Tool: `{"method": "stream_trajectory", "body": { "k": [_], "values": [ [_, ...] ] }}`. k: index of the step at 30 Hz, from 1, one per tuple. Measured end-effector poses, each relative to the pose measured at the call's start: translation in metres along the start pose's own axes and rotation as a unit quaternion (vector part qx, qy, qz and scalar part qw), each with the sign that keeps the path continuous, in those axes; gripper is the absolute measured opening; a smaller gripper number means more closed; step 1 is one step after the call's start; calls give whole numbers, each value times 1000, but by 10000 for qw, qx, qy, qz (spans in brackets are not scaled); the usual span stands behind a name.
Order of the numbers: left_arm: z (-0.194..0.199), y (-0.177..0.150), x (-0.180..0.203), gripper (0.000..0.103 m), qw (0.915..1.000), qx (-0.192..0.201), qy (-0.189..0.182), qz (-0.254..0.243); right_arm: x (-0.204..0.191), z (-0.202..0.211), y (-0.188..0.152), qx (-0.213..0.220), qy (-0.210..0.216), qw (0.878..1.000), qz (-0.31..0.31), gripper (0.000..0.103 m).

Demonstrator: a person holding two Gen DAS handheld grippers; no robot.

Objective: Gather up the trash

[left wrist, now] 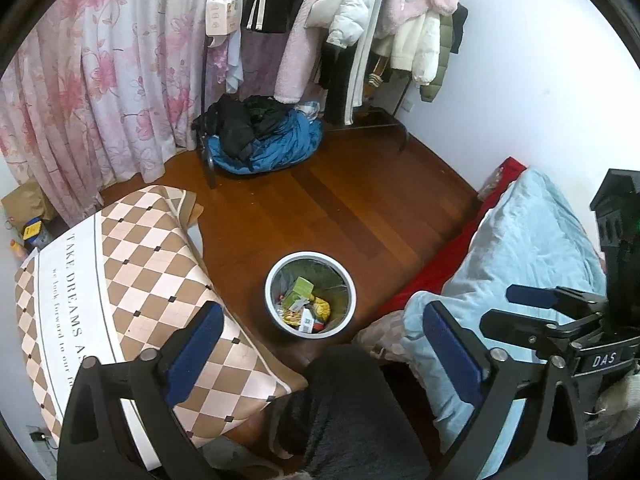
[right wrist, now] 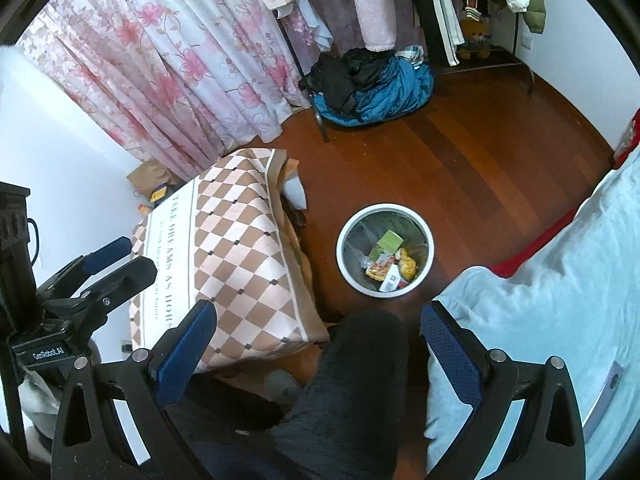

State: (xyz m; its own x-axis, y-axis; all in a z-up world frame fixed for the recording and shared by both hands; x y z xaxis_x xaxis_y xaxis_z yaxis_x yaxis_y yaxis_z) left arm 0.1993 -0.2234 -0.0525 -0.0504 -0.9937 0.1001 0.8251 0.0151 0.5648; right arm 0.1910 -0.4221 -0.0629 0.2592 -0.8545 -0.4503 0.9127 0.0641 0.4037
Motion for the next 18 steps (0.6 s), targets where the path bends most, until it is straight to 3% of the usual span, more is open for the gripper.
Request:
{"method": "stream_trajectory", "body": {
  "k": [18],
  "values": [
    [0,-5,10,103,10000,7,-41,-60,3,6,-8,30,-93,9999,-51,103]
  ]
}}
Point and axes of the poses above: each gripper's, at about its wrist camera, not at the fingertips, and z roughly against the way its jaws point, x to its right, y to its top, the point moved 4 cm from there along -z, roughly the way its jaws point, and after that the axes turned 10 degrees about y, right-handed, at the moved point
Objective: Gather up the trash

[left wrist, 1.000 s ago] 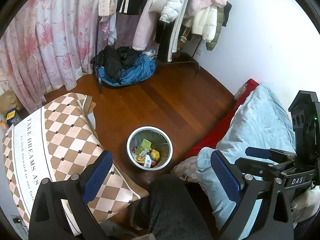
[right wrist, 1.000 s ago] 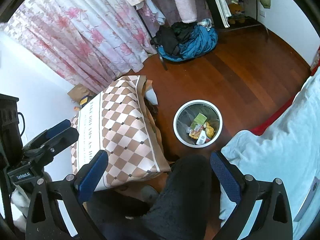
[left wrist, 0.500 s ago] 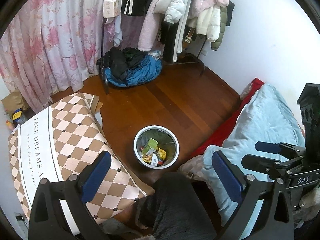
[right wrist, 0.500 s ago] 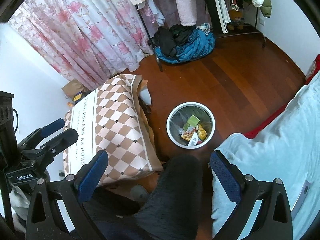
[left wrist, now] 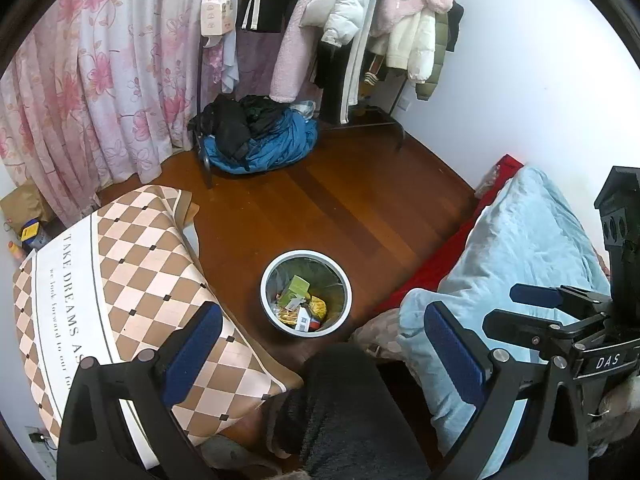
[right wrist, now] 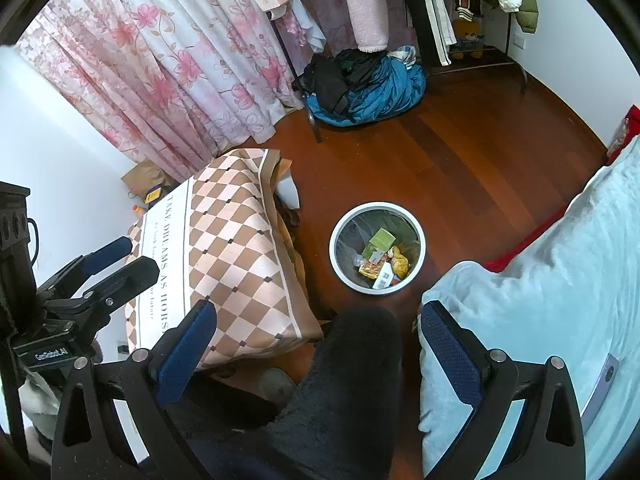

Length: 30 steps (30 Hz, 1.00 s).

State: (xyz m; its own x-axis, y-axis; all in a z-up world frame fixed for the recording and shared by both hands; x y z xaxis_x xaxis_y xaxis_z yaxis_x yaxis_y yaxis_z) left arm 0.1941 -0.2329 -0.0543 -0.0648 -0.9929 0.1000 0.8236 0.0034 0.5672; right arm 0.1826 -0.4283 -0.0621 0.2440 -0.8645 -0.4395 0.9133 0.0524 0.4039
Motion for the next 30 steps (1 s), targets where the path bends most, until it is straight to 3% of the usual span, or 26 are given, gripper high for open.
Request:
{"method": "stream_trajectory", "body": {
  "k": [30],
  "values": [
    [14,2,2,103,9998,39,-152,153,-15,10,-4,-16,28,10000,57,103]
  ]
}}
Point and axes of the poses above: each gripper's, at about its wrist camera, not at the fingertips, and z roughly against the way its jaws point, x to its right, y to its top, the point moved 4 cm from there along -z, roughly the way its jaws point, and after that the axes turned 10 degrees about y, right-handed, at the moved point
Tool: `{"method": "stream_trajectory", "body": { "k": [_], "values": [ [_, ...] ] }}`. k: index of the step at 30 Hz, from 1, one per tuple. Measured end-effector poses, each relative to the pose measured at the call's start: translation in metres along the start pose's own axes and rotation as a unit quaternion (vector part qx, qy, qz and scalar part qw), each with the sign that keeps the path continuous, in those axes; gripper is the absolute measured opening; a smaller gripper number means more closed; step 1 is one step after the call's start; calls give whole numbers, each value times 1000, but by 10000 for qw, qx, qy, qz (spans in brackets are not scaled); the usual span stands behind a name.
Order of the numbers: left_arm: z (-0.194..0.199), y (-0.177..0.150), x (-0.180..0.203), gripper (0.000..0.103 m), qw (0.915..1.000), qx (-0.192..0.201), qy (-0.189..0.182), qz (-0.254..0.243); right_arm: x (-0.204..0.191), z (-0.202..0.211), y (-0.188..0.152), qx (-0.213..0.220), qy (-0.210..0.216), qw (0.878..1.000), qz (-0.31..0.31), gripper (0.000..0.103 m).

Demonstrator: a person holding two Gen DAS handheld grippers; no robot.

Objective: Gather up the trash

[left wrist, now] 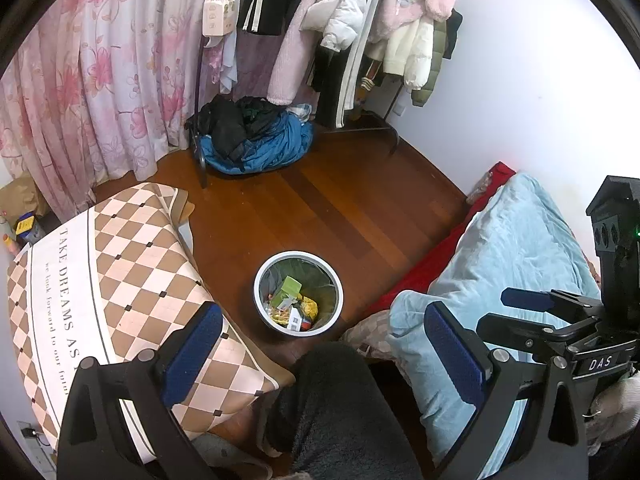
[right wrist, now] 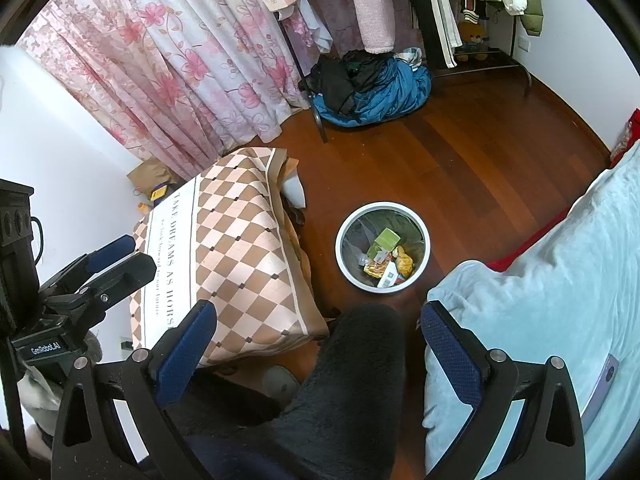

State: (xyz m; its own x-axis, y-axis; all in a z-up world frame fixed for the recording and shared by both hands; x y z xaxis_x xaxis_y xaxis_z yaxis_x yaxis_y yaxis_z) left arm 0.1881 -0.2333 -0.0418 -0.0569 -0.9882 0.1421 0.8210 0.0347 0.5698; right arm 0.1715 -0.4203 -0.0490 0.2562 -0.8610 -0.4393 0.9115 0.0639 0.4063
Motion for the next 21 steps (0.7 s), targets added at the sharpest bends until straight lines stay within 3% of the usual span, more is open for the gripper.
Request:
{"method": "stream_trajectory", "body": {
  "k": [21],
  "values": [
    [2,-5,6,103,10000,-37,-66,4,-13,-1,-3,-29,8,10000,8,103]
  ]
}}
Point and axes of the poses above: each gripper's, at about its wrist camera, not at the fingertips, and z roughly against the way its jaws point, x to its right, y to its top, the point moved 4 cm from there along -z, roughly the way its jaws point, and after that the axes turned 10 degrees about y, right-handed, at the moved point
